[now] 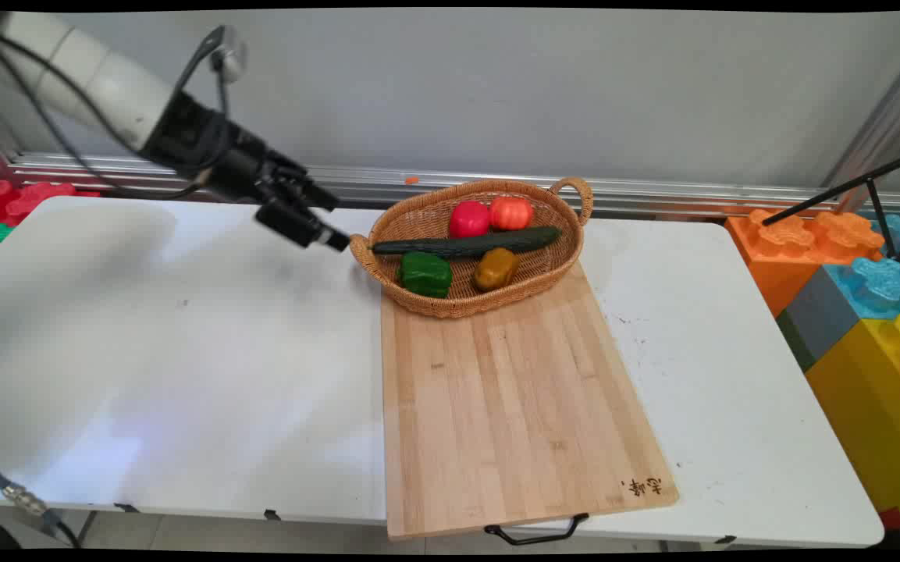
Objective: Pick up the potato from the vegetable basket, then place the picked object on the cutting board
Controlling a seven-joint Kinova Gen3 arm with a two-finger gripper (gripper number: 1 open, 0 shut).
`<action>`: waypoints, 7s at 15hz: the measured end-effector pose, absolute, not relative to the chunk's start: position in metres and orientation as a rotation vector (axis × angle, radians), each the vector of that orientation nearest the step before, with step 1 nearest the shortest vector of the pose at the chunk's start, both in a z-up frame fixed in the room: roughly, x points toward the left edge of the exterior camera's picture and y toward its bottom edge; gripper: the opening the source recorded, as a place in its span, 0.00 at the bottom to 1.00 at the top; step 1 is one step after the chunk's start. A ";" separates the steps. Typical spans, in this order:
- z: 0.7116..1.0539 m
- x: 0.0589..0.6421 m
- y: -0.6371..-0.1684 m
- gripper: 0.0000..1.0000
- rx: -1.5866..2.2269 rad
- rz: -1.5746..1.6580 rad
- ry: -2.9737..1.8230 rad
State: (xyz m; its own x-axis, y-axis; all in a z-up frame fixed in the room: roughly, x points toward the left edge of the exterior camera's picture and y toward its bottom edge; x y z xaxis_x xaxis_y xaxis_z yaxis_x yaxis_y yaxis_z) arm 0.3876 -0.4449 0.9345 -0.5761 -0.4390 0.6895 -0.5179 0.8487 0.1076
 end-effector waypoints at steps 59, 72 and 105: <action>0.802 0.169 -0.592 1.00 1.413 0.044 -2.155; 0.791 0.156 -0.598 0.00 1.493 0.056 -2.112; 0.841 0.120 -0.473 0.00 0.703 0.033 -2.315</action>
State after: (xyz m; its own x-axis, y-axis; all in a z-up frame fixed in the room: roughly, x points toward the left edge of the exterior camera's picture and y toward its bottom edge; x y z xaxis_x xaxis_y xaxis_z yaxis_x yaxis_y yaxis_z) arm 0.1199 -0.4732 0.8406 -0.6028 -0.4773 0.6394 -0.4955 0.8521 0.1689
